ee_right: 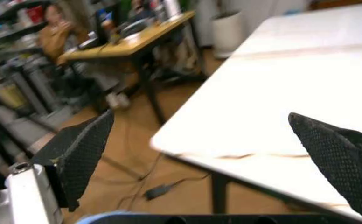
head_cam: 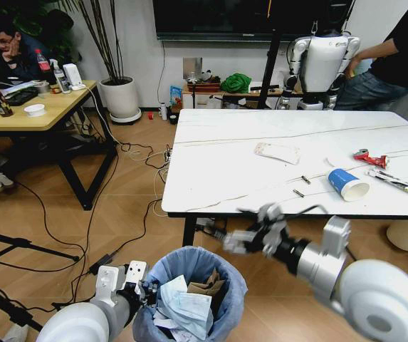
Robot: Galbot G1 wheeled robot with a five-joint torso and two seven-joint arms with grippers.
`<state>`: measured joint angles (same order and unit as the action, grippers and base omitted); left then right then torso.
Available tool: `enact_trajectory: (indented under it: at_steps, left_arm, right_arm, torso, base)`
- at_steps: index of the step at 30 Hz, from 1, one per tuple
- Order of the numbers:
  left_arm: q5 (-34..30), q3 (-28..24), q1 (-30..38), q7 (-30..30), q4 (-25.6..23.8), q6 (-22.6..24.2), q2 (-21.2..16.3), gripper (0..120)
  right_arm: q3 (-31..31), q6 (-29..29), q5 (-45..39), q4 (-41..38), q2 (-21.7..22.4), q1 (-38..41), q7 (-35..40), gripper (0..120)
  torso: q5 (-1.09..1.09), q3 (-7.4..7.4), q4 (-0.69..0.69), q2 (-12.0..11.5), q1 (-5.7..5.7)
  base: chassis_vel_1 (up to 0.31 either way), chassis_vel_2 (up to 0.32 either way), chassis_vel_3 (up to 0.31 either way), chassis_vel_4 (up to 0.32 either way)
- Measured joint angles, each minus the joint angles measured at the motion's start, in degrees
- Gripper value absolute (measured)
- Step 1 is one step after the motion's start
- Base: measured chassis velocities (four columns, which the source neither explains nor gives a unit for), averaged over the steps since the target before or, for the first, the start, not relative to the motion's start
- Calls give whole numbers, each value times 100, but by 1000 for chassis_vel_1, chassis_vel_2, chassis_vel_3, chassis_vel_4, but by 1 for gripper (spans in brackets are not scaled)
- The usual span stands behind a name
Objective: Pick up the trash bin and place the trash from the table into it.
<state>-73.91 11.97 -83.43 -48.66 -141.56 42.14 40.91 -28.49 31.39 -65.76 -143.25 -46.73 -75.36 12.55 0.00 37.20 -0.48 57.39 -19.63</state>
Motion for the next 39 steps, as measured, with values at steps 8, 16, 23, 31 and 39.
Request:
enact_trajectory:
  at_steps: [8, 16, 23, 31, 39]
  left_arm:
    - [371, 150, -108, 299, -49, 0, -35, 0]
    - [378, 162, -125, 324, -75, 0, -38, 0]
    - [366, 231, -196, 325, -141, 0, -59, 0]
    - [361, 369, -315, 323, -168, 0, -68, 0]
    - [361, 422, -410, 316, -172, 0, -91, 0]
  right_arm:
    - [-1120, -220, 1829, 3, -791, -761, -280, 100]
    - [-1369, -571, 3497, 151, -2385, -1402, -744, 100]
    - [-1255, -815, 4098, 385, -2918, -1588, -944, 100]
    - [-1239, -831, 4268, 418, -3069, -1636, -1023, 100]
    - [-1229, -830, 4298, 418, -3118, -1635, -1046, 100]
  torso:
    - [1, 0, -2, 0, 0]
    - [0, -1, -2, 0, 0]
    - [-1, -1, -1, 0, 0]
    - [-1, -1, -1, 0, 0]
    - [-1, -1, 0, 0, 1]
  base:
    - [0, 0, 0, 0]
    - [0, 0, 0, 0]
    - [0, 0, 0, 0]
    - [0, 0, 0, 0]
    - [0, 0, 0, 0]
